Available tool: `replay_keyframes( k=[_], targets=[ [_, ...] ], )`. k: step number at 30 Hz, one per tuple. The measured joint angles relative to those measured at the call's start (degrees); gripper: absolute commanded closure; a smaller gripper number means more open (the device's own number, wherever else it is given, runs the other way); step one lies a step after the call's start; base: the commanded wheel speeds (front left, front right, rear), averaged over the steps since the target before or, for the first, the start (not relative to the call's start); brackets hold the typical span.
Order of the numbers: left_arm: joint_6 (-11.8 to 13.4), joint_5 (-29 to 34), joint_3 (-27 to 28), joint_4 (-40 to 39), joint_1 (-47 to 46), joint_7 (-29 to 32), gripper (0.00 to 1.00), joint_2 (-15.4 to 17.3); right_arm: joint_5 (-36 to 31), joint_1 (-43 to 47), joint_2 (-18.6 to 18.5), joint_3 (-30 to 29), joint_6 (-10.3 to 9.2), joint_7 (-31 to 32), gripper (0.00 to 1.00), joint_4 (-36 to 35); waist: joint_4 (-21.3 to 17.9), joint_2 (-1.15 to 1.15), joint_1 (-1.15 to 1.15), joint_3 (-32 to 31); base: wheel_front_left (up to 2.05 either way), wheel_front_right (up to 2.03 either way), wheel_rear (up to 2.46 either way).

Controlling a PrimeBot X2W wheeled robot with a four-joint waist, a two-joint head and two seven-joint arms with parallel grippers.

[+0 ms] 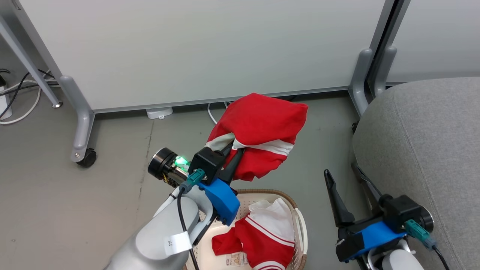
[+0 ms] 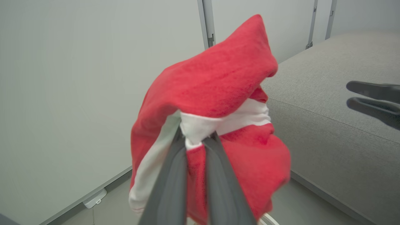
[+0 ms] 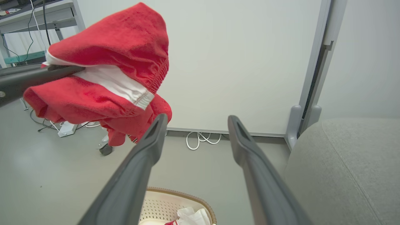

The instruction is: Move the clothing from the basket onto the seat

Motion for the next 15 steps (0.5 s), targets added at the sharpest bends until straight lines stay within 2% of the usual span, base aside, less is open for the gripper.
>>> replay_keyframes(
  k=[9,15],
  targets=[
    [-0.5,1.6,0.1,-0.2,-0.4,0.0,1.0,-0.7,0.6,-7.0,-0.1,6.1,0.0,0.0,0.0,2.0,0.9,0.0,0.0,1.6,0.0,0.0,0.0],
    [-1.0,2.6,-0.2,-0.4,-1.3,0.0,1.0,-1.7,3.5,-11.0,-0.9,8.2,0.0,0.0,0.0,5.1,2.1,0.0,0.0,3.0,0.0,0.0,0.0]
  ],
)
